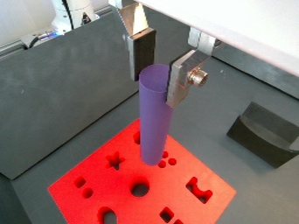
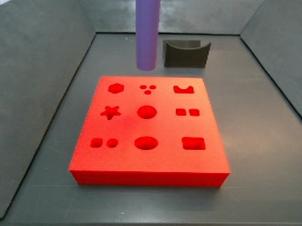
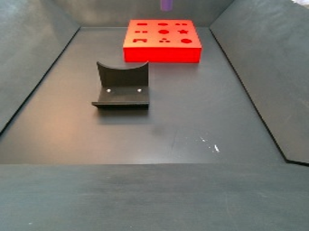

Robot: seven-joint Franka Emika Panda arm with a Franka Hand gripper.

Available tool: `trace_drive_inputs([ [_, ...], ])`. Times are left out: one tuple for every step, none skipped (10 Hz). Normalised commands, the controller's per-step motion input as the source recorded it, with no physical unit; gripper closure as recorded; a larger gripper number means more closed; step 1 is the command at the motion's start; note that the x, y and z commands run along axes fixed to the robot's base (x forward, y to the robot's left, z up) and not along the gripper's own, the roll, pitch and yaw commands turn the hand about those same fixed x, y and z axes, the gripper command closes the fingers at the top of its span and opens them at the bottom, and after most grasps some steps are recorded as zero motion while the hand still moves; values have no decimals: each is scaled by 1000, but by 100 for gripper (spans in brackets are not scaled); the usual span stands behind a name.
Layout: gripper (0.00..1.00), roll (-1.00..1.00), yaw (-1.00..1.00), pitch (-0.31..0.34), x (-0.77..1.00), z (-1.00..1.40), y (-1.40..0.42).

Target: Insert the round object.

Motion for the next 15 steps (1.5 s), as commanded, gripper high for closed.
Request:
trace_drive_inputs([
  [100, 13, 0, -49, 137, -234, -229],
  [100, 17, 0, -34, 209, -320, -277],
  [100, 0, 0, -44, 317, -289, -340],
  [100, 0, 0, -43, 274, -286, -314],
  [100, 14, 0, -29, 143, -274, -237],
  [100, 63, 0, -6, 77, -283, -206],
  [100, 179, 0, 0, 57, -389, -251],
  [100, 223, 0, -10, 0, -440, -194],
  [100, 190, 0, -46, 0, -449, -137],
  [100, 169, 0, -59, 0, -429, -49],
  [100, 216, 0, 0, 0, -326, 0],
  [100, 147, 0, 0, -71, -191, 0],
  [100, 97, 0, 0, -49, -189, 0],
  [100, 57, 0, 0, -37, -157, 0],
  [100, 39, 0, -23, -94, -191, 0],
])
